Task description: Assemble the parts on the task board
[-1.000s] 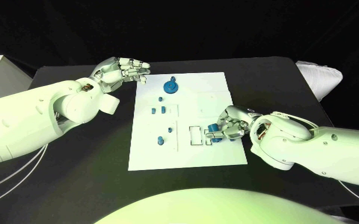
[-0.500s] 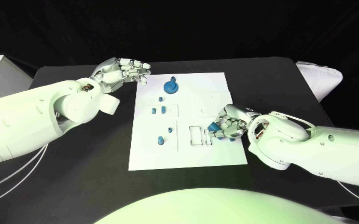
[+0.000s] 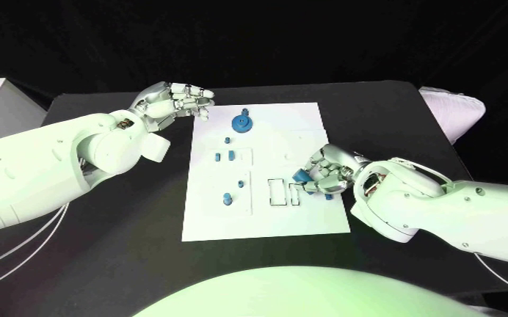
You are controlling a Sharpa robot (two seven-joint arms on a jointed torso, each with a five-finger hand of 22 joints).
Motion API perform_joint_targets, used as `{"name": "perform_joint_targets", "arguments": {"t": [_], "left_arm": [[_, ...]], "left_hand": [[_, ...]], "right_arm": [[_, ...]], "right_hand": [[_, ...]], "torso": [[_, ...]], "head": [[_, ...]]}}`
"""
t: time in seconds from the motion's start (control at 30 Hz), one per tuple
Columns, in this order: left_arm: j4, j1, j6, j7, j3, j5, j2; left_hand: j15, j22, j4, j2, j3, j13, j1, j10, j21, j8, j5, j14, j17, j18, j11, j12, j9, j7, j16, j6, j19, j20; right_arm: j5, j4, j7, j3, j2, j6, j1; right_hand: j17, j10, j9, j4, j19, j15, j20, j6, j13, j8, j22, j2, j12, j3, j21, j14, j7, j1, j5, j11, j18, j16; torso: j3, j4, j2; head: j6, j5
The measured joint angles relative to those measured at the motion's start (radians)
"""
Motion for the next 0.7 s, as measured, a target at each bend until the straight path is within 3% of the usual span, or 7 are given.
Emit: {"name": "perform_joint_targets", "arguments": {"t": [0.17,0.33,0.47,0.57,0.7], "left_arm": [[0.000,0.000,0.001,-0.002,0.000,0.000,0.001],[0.001,0.000,0.002,-0.004,0.000,0.000,0.001],[0.001,0.000,0.003,-0.005,0.000,0.000,0.001],[0.001,0.000,0.004,-0.006,0.000,0.000,0.001],[0.002,0.000,0.006,-0.008,0.000,0.000,0.001]], "left_hand": [[0.000,0.000,0.000,0.000,0.000,0.000,0.000,0.000,0.000,0.000,0.000,0.000,0.000,0.000,0.000,0.000,0.000,0.000,-0.003,0.000,0.000,0.000],[0.000,0.000,0.000,0.000,0.000,0.000,0.000,0.000,0.000,0.000,0.000,0.000,0.000,0.000,0.000,0.000,-0.001,0.000,-0.003,0.000,0.000,0.000],[0.000,0.000,0.000,0.000,0.000,0.000,0.000,0.000,0.000,0.000,0.000,0.000,0.000,0.000,0.000,-0.001,-0.001,0.000,-0.003,0.000,0.000,0.000],[0.000,0.000,0.000,0.000,0.000,0.000,0.000,0.000,0.000,0.000,0.000,0.000,0.000,0.000,0.000,-0.005,-0.001,0.000,-0.003,0.000,0.000,0.000],[0.000,0.000,0.000,0.000,0.000,0.000,0.000,0.000,0.000,0.000,0.000,0.000,0.000,0.000,0.000,-0.005,-0.001,0.000,-0.003,0.000,0.000,0.000]], "right_arm": [[0.046,0.015,0.007,0.001,0.002,-0.007,0.019],[0.075,0.014,0.009,0.002,0.023,-0.002,0.025],[0.089,0.003,0.008,0.002,0.048,0.019,0.026],[0.092,-0.008,0.002,0.002,0.067,0.046,0.026],[0.084,-0.020,-0.013,0.001,0.088,0.089,0.024]], "right_hand": [[0.000,-0.004,-0.001,0.000,0.004,0.000,-0.004,0.002,0.001,0.020,0.000,-0.010,0.007,0.009,0.000,0.000,0.001,-0.028,-0.017,-0.004,0.000,0.000],[0.000,-0.004,-0.005,0.001,0.004,0.000,-0.004,0.010,0.001,0.023,0.000,-0.005,0.014,0.015,0.004,0.000,0.001,-0.072,-0.038,-0.004,0.000,0.000],[0.000,-0.004,-0.005,0.001,0.004,-0.002,-0.004,0.026,0.001,0.031,0.000,-0.001,0.014,0.015,0.004,-0.002,-0.009,-0.123,-0.034,-0.004,0.000,0.000],[0.000,0.000,-0.005,0.002,0.004,-0.007,-0.004,0.039,0.001,0.042,0.000,0.028,0.014,-0.003,0.004,0.000,-0.018,-0.200,-0.034,-0.007,0.000,0.000],[0.000,-0.003,-0.003,0.002,0.000,-0.007,-0.007,0.051,0.001,0.052,0.000,0.049,0.018,-0.022,0.004,0.000,-0.027,-0.233,-0.053,-0.011,0.000,0.000]], "torso": [[-0.0009,0.0003,0.000],[-0.0012,0.0011,0.000],[-0.0012,0.0013,0.000],[-0.0012,0.0020,0.001],[-0.0009,0.0025,0.001]], "head": [[0.000,-0.002],[0.000,0.000],[0.000,0.000],[0.000,0.001],[0.000,0.004]]}}
